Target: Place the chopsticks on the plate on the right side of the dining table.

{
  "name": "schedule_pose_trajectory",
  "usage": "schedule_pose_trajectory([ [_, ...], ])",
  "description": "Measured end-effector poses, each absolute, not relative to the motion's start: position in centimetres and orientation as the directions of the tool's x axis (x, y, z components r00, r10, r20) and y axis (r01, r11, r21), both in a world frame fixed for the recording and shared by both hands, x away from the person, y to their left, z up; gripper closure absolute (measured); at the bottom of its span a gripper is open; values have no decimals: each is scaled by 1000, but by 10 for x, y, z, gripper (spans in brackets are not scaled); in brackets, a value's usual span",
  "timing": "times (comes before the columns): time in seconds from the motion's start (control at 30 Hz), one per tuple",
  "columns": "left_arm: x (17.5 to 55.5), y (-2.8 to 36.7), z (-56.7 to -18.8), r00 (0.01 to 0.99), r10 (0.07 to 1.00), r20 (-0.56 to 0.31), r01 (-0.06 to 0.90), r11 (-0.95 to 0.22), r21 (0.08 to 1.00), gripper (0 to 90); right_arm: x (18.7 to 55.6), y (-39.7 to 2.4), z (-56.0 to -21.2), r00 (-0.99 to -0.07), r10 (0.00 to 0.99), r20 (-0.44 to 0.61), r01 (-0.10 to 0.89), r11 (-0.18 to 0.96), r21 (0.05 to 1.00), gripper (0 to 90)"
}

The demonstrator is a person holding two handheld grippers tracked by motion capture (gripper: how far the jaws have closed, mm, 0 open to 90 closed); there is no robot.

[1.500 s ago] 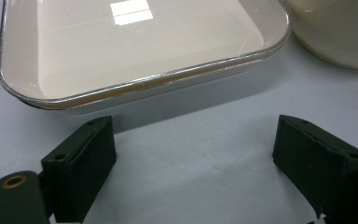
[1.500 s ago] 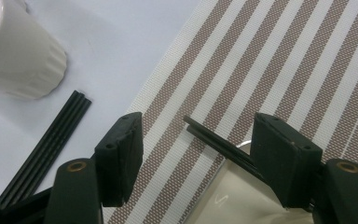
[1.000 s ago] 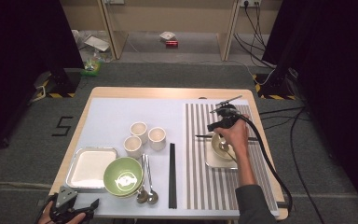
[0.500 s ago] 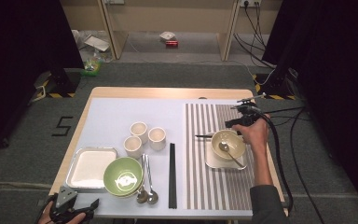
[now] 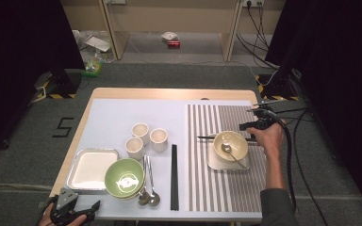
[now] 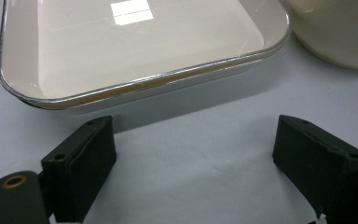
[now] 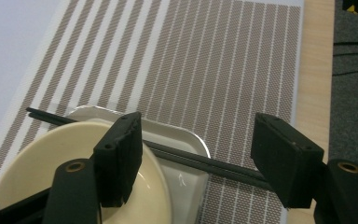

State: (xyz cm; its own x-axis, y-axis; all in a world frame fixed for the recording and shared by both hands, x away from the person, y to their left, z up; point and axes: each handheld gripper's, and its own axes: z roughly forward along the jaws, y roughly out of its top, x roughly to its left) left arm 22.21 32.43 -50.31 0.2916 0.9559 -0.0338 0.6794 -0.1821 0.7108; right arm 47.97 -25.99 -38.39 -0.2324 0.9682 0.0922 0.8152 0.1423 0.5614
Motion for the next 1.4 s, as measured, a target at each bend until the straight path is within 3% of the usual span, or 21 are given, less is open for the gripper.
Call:
schedule_pose_trajectory([
  [0.53, 222, 324, -503, 289, 957, -33, 678, -181, 713, 118, 475, -293, -403, -143, 982, 125, 835, 52, 547, 345],
  [1.4, 222, 324, -503, 290, 956, -34, 678, -180, 713, 118, 474, -305, -441, -126, 982, 139, 868, 41, 495, 332],
])
